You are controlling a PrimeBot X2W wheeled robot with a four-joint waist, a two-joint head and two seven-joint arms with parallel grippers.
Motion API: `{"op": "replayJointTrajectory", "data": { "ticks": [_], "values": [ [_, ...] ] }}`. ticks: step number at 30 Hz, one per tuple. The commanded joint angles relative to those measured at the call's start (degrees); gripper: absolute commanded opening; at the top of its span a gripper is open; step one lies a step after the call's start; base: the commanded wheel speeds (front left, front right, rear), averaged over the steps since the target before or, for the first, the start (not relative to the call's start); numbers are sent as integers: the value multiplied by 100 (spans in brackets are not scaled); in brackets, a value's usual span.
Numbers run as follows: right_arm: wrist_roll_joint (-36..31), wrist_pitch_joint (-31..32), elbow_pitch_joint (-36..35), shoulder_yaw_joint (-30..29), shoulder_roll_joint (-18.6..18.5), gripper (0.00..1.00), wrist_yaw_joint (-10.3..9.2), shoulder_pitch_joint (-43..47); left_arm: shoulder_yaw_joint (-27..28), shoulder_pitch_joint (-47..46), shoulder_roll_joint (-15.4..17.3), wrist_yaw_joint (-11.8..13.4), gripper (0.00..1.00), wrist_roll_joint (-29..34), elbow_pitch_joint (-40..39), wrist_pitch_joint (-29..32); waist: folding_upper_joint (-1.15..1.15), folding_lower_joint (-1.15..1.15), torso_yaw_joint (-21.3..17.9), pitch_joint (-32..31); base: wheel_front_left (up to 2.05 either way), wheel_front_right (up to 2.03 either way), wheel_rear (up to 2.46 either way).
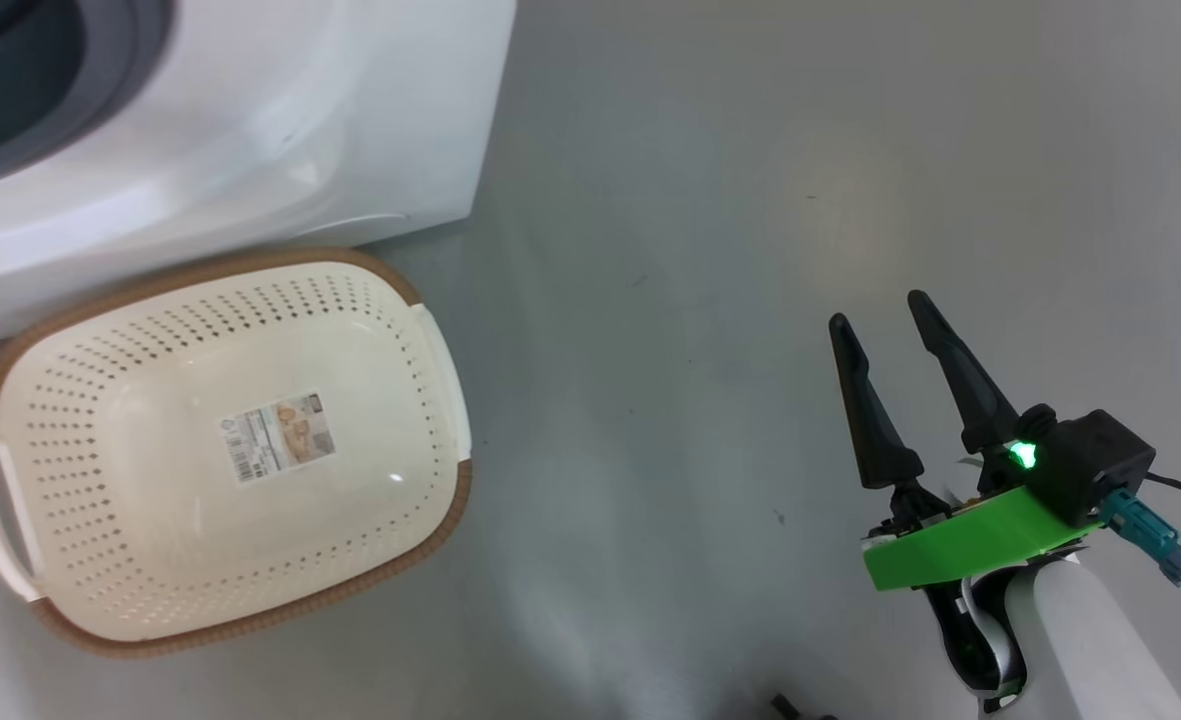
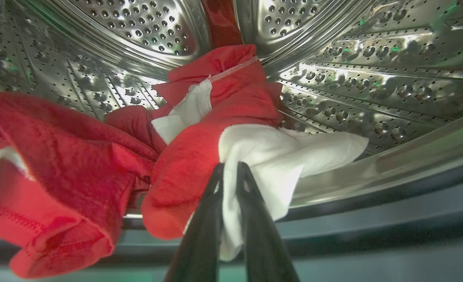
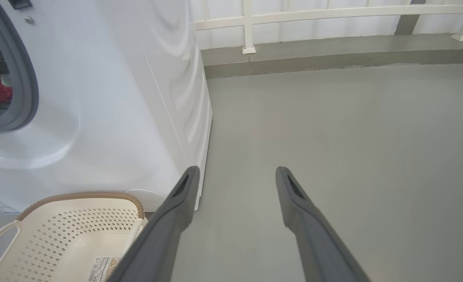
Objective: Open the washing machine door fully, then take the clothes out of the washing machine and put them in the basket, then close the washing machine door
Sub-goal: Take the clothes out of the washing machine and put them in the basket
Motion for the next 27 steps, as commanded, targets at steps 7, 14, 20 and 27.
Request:
{"op": "replayJointTrajectory", "data": {
  "ticks": [7,14,20,27],
  "values": [
    [-299,-37,-142,76,-91,100,36,80,-137,346,122,120,0,205,-624,-525,0,0,282,-232,0,0,0],
    [-478,-37,-159,84,-255,100,36,205,-267,880,-29,262,0,277,-1362,-991,0,0,544,-524,0,0,0],
    [-583,-37,-158,49,-327,100,36,337,-300,1454,-67,478,0,316,-2190,-1265,0,0,729,-780,0,0,0],
    [-657,-37,-96,11,-394,100,36,506,-328,2261,-40,784,0,370,-3439,-1347,0,0,885,-1125,0,0,0]
  ]
}}
